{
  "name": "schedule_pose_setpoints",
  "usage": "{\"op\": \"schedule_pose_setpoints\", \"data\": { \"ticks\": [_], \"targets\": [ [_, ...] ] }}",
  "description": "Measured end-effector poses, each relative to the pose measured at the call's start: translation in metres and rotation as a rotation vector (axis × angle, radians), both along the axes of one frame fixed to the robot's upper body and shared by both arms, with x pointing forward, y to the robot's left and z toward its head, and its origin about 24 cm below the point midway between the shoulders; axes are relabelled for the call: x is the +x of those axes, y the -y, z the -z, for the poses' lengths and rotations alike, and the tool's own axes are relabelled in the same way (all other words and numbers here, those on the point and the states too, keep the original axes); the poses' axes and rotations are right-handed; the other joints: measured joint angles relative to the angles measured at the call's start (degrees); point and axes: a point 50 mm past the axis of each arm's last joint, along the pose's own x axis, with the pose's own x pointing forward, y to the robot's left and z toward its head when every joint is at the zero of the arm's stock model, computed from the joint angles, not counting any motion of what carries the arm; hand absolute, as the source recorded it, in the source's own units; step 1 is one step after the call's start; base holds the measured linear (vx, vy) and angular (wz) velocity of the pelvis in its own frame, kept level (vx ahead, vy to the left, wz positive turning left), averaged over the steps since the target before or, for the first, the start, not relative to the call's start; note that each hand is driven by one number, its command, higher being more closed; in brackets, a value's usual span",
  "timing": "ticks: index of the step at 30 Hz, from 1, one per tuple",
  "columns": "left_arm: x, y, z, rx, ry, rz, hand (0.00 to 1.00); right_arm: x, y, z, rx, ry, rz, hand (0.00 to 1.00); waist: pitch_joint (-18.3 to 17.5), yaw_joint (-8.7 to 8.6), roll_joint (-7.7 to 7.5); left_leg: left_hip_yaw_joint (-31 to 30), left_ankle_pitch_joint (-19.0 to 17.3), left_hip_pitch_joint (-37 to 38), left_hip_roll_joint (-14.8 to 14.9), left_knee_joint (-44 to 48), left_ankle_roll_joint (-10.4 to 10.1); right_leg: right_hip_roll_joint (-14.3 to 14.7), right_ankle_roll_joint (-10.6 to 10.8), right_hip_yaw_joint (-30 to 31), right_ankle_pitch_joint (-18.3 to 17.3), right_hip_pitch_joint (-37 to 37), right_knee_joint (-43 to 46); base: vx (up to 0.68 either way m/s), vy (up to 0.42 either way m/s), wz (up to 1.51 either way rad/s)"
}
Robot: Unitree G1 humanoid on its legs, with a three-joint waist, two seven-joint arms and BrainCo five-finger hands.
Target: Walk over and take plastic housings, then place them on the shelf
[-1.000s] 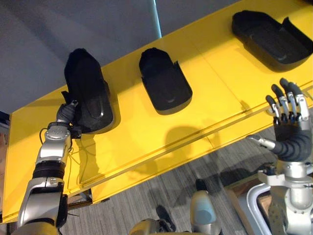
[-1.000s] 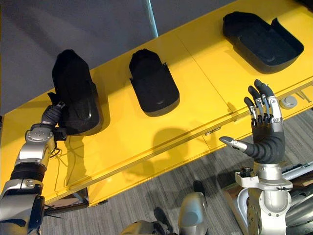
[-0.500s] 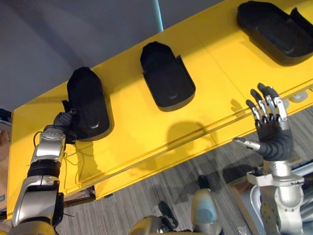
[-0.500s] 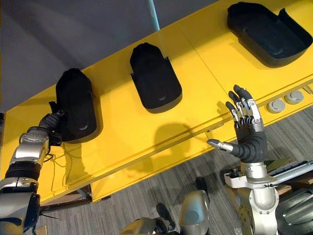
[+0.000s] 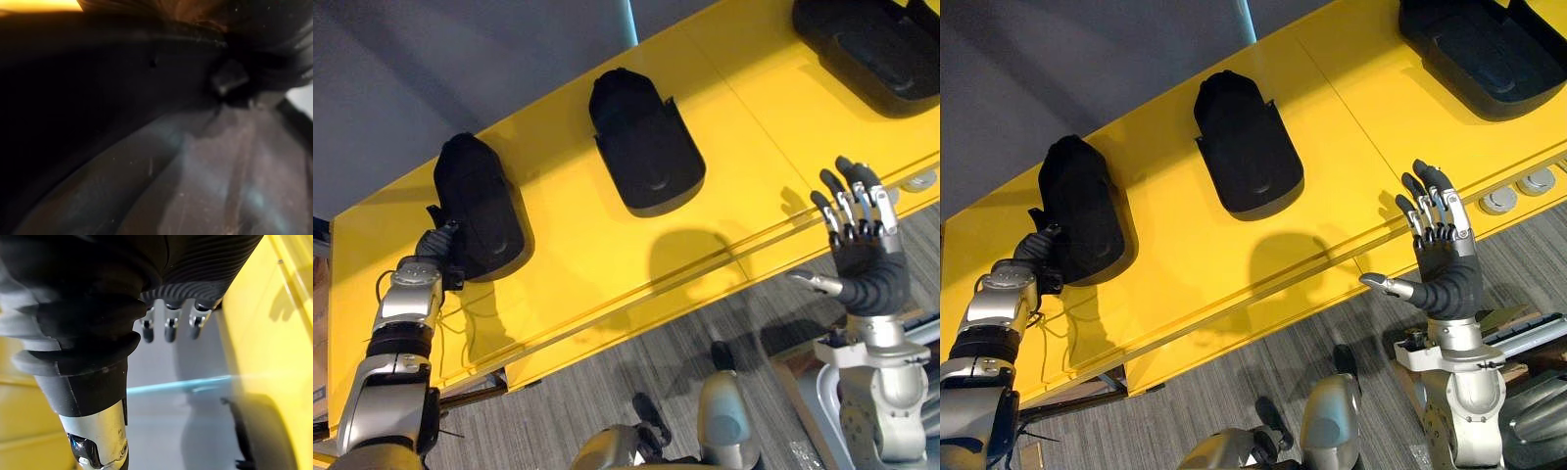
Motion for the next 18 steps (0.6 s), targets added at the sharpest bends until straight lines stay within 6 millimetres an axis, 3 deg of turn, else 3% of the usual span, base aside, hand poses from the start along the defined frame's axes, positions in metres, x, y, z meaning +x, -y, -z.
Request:
{"op": "schedule_pose_setpoints", "data": {
  "ticks": [11,18],
  "targets": [
    [-0.003,-0.002,0.011,-0.017,-0.028,-0.022,1.0,-0.002,0.006,-0.003,-0.02,0.01,0.019,0.0,-0.05,-0.38,0.07,1.04,0.07,0.64,0.03,0.14,0.11,-0.15,-0.03,1.26,-0.01,-0.2,-0.04,-0.02,0.003,-0.05],
    [-0.01,-0.002,0.022,-0.042,-0.042,0.004,1.0,-0.002,0.006,-0.003,-0.031,0.01,0.015,0.0,-0.4,-1.54,0.58,1.32,0.02,0.99,0.02,0.26,0.03,-0.17,-0.01,1.46,0.01,-0.01,0.13,0.0,0.002,-0.02]
  ]
}}
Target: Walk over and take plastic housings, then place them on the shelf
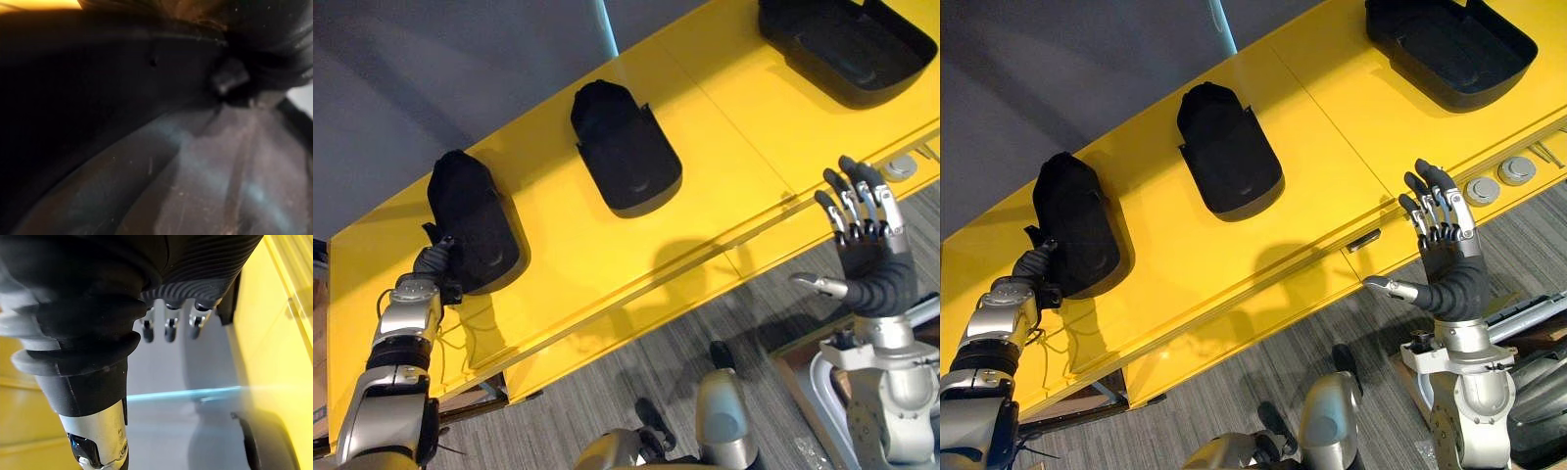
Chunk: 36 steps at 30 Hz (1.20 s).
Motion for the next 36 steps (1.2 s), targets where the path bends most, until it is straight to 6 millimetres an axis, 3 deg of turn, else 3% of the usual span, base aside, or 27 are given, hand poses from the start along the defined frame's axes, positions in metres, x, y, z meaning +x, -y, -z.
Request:
{"op": "schedule_pose_setpoints", "data": {
  "ticks": [1,2,17,22,24,29,32,34,36],
  "targets": [
    [0.0,0.001,0.001,0.001,-0.006,0.007,1.0,0.0,0.0,0.0,-0.004,0.0,-0.002,0.0,-0.1,-0.03,0.14,0.01,-0.01,0.01,0.0,0.0,-0.02,0.0,0.01,0.01,0.01,0.01,0.0,0.0,0.0,0.0],
    [0.0,0.003,0.004,0.003,-0.019,0.022,0.0,0.0,0.0,0.0,-0.013,-0.001,-0.01,0.0,-0.31,-0.09,0.46,0.03,-0.02,0.02,-0.01,0.01,-0.03,-0.01,0.03,0.03,0.03,0.02,-0.01,0.0,0.0,0.0],
    [-0.004,0.005,0.013,-0.034,-0.021,-0.002,0.0,0.0,-0.002,-0.001,-0.054,-0.005,-0.044,0.0,-0.65,-0.49,0.82,0.23,-0.32,0.84,0.09,0.13,-0.51,0.11,0.01,0.26,0.15,0.74,-0.13,0.0,0.001,-0.01],
    [-0.001,0.01,0.013,-0.042,0.048,-0.096,0.0,0.004,-0.014,-0.001,-0.081,-0.002,-0.143,0.0,-0.84,-0.45,0.39,0.06,-0.28,0.69,-0.01,0.25,-0.46,0.01,0.08,0.2,0.22,0.38,1.24,0.0,-0.001,0.01],
    [0.005,0.012,0.001,-0.044,0.135,-0.146,0.0,0.007,-0.026,-0.001,-0.074,0.001,-0.209,0.0,-1.81,-0.06,-0.55,-0.21,-0.22,-1.29,-0.05,1.06,-0.36,-0.23,0.01,0.14,0.15,-1.47,2.11,-0.03,-0.018,0.13],
    [0.022,0.037,-0.058,-0.016,0.559,-0.258,0.0,0.006,-0.052,-0.001,-0.069,0.027,-0.31,0.0,-1.71,1.48,-2.72,-1.5,0.7,-3.44,-0.46,1.09,0.01,-0.89,-0.03,-0.7,0.2,-3.22,2.95,-0.03,-0.02,0.15],
    [0.014,0.049,-0.108,0.062,0.853,-0.303,0.0,0.004,-0.062,0.001,-0.056,0.048,-0.32,0.0,-1.67,1.64,-3.21,-3.21,0.68,-5.04,-0.45,2.05,0.03,-1.54,-0.03,-2.42,0.22,-3.26,2.9,0.0,-0.008,0.28],
    [0.0,0.06,-0.142,0.132,1.046,-0.323,0.0,0.003,-0.067,0.002,-0.055,0.061,-0.316,0.0,-1.61,3.12,-3.43,-3.73,0.68,-5.29,-0.42,2.13,0.03,-1.71,-0.04,-3.18,0.22,-3.17,2.87,0.03,-0.01,0.19],
    [-0.02,0.07,-0.159,0.144,1.19,-0.34,0.0,0.002,-0.073,0.001,-0.059,0.077,-0.315,0.0,-1.62,4.12,-3.5,-4.54,0.67,-5.49,-0.38,2.29,0.04,-1.84,-0.04,-3.85,0.22,-2.71,2.69,0.04,-0.008,0.2]
  ]
}}
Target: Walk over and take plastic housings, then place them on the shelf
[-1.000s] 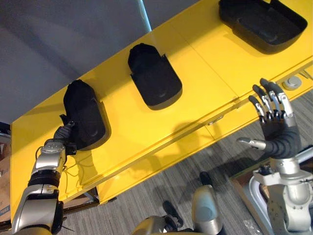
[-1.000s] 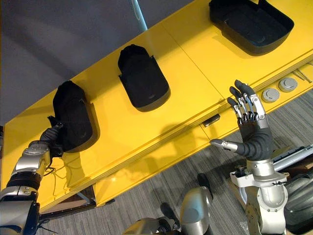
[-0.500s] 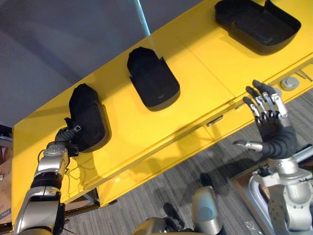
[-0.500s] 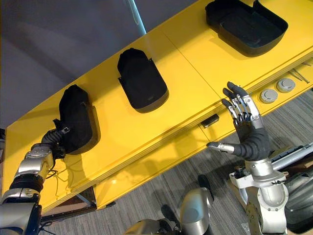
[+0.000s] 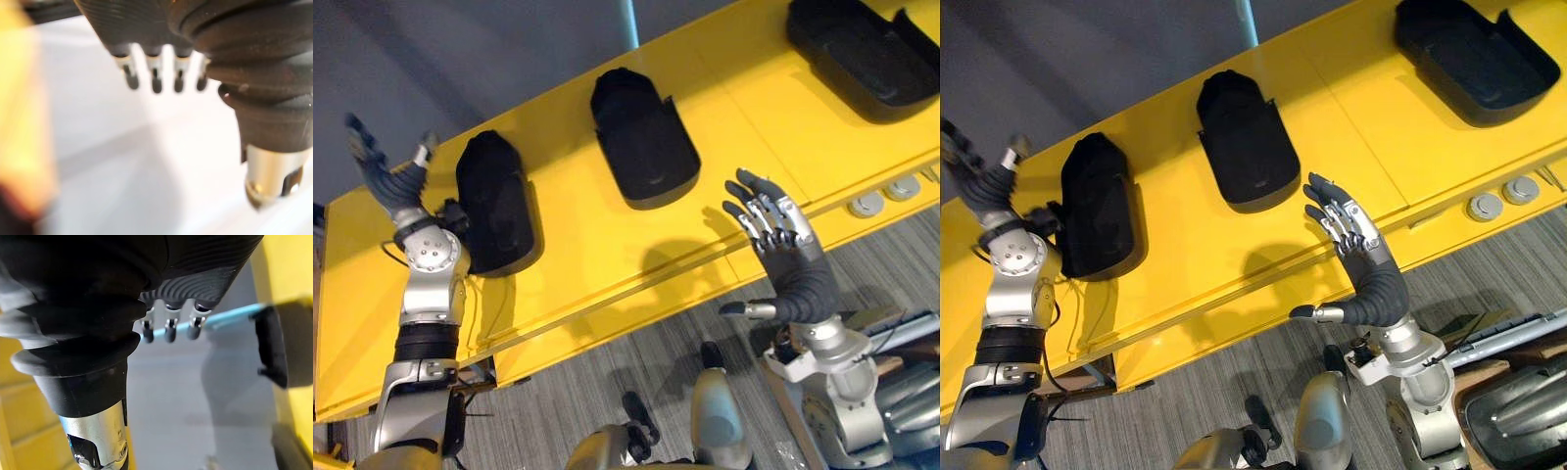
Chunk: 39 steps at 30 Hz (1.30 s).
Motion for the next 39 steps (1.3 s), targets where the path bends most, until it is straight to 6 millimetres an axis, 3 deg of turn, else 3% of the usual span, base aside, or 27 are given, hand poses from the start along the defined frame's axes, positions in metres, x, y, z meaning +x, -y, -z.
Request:
{"op": "schedule_pose_setpoints", "data": {
  "ticks": [2,4,6,10,12,15,23,26,33,39],
  "targets": [
    [-0.025,0.01,0.0,0.008,0.092,-0.017,0.0,0.001,-0.007,-0.001,0.002,0.015,0.017,0.0,0.03,1.0,-0.04,-1.28,-0.08,-0.56,0.22,0.69,0.07,-0.22,0.0,-1.56,0.0,1.03,-0.64,0.03,-0.011,0.33],
    [-0.047,0.015,0.019,-0.006,0.088,-0.055,0.0,0.002,-0.009,-0.002,0.029,0.025,0.062,0.0,0.4,3.38,-0.66,-2.33,-0.08,-0.75,0.43,0.93,0.07,-0.27,-0.09,-2.78,-0.06,1.67,-0.91,0.01,-0.025,0.25],
    [-0.068,0.013,0.038,-0.052,0.09,-0.092,0.0,0.002,-0.01,-0.002,0.049,0.034,0.109,0.0,0.61,4.52,-1.24,-3.73,-0.21,-2.42,0.53,2.32,0.23,-0.52,-0.1,-4.3,-0.06,1.71,-1.16,-0.02,-0.023,0.34],
    [-0.106,0.022,0.06,-0.098,0.123,-0.116,0.0,0.002,-0.015,0.0,0.063,0.041,0.165,0.0,1.32,6.24,-2.51,-6.4,-0.58,-3.5,0.64,3.95,0.36,-0.92,-0.09,-6.96,-0.02,3.52,-2.36,-0.01,-0.007,0.38],
    [-0.129,0.026,0.068,-0.097,0.144,-0.13,0.0,-0.002,-0.019,0.001,0.066,0.066,0.183,0.0,1.58,8.55,-3.18,-6.95,-1.17,-3.75,0.85,4.75,0.34,-0.86,-0.17,-8.0,0.06,4.67,-3.14,0.0,0.003,0.18],
    [-0.143,0.029,0.071,-0.101,0.157,-0.118,0.0,-0.003,-0.02,-0.001,0.061,0.111,0.23,0.0,1.69,10.29,-3.49,-8.98,-2.17,-5.81,0.94,6.66,0.46,-0.91,-0.09,-10.14,0.24,5.61,-4.55,0.0,0.014,0.35],
    [-0.145,0.032,0.073,-0.048,0.111,0.021,0.0,-0.002,-0.017,-0.004,0.094,0.141,0.298,0.0,2.31,12.67,-5.72,-12.51,-4.43,-8.84,1.7,12.0,0.5,-0.06,-0.12,-14.1,1.54,8.67,-7.7,0.02,0.017,0.2],
    [-0.145,0.034,0.07,-0.038,0.119,0.042,0.0,-0.002,-0.018,-0.005,0.11,0.139,0.282,0.0,2.3,13.04,-5.75,-12.85,-5.01,-9.08,1.82,12.82,0.42,0.06,-0.12,-14.72,1.54,9.37,-8.05,0.02,0.012,0.07],
    [-0.14,0.045,0.071,-0.043,0.108,0.123,0.0,0.01,-0.048,-0.009,0.089,0.162,0.136,0.0,2.35,14.28,-5.83,-14.0,-5.04,-9.74,1.82,12.96,0.31,0.21,-0.24,-15.31,1.46,9.48,-8.04,0.0,-0.004,0.03],
    [-0.135,0.052,0.07,-0.015,0.097,0.182,0.0,0.017,-0.057,-0.012,0.053,0.227,0.23,0.0,2.8,16.15,-6.63,-15.76,-4.4,-10.37,1.41,12.64,0.04,0.12,-0.82,-17.16,1.09,9.59,-7.94,0.03,-0.012,0.19]
  ]
}}
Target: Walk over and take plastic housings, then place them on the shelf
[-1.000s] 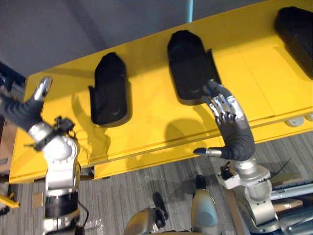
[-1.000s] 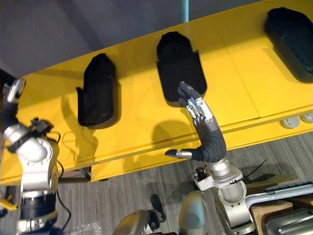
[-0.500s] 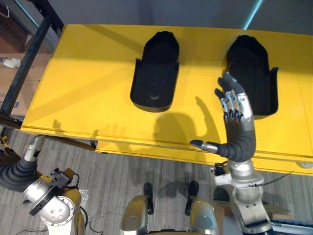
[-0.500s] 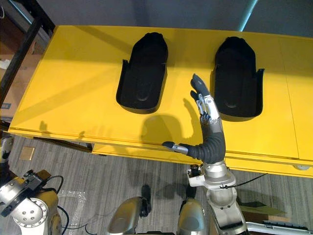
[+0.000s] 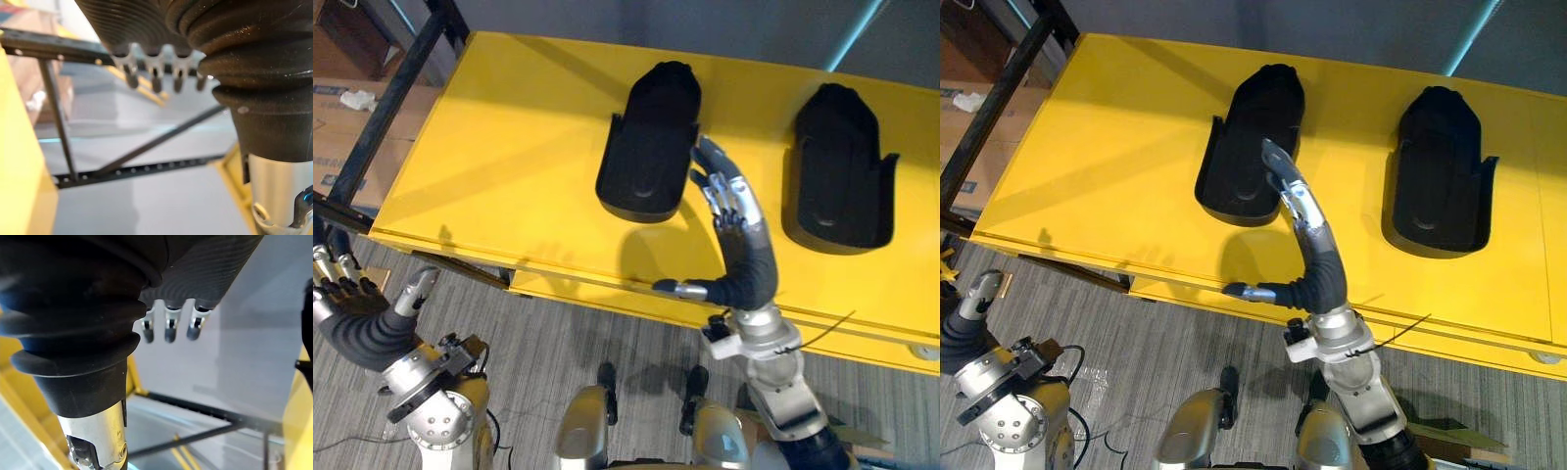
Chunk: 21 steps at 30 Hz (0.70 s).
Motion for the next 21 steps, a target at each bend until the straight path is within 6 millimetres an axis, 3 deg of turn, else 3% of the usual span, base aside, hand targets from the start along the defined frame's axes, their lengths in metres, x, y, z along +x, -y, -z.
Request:
{"op": "schedule_pose_setpoints", "data": {
  "ticks": [4,8,12,13,17,21],
  "targets": [
    [0.002,0.008,0.001,0.028,-0.014,0.078,0.0,0.002,0.017,0.009,0.039,-0.049,0.141,0.0,-0.33,0.27,-0.98,0.04,0.14,2.68,-0.29,-1.79,-0.04,-0.03,-0.15,-0.02,-0.1,2.27,-1.02,0.05,-0.014,0.02],
    [0.005,0.023,-0.001,0.078,0.017,0.203,0.0,-0.003,0.065,0.028,0.101,-0.158,0.39,0.0,-3.92,-0.84,-3.38,1.29,0.16,5.08,-0.5,-4.14,-0.01,-0.07,-0.19,0.5,-0.14,3.91,-2.99,0.08,0.0,-0.1],
    [0.012,0.041,0.0,0.043,0.029,0.398,0.0,-0.015,0.103,0.043,0.174,-0.266,0.592,0.0,-8.79,-3.43,-4.88,8.58,-0.38,10.96,0.5,-5.59,-0.62,0.22,-0.02,5.37,-0.02,6.22,-3.56,0.09,0.03,-0.63],
    [0.014,0.048,0.0,0.033,0.036,0.458,0.0,-0.02,0.111,0.045,0.195,-0.279,0.635,0.0,-10.85,-3.91,-4.68,11.11,-0.92,12.38,0.91,-6.17,-0.68,0.56,0.4,7.5,0.27,6.17,-4.19,0.05,0.02,-0.98],
    [0.025,0.067,0.004,0.036,0.014,0.566,0.0,-0.034,0.133,0.048,0.22,-0.296,0.75,0.0,-13.48,-6.92,-2.91,19.04,-3.83,15.9,2.83,-5.98,-0.71,2.74,1.0,15.17,1.55,5.71,-6.27,0.01,0.027,-1.13],
    [0.039,0.071,0.008,0.029,-0.03,0.55,0.0,-0.053,0.153,0.057,0.277,-0.358,0.821,0.0,-15.37,-11.69,-0.83,27.0,-5.25,16.9,4.53,-5.83,-1.5,5.07,0.53,22.54,4.47,3.72,-10.08,-0.03,0.001,-1.01]
  ]
}}
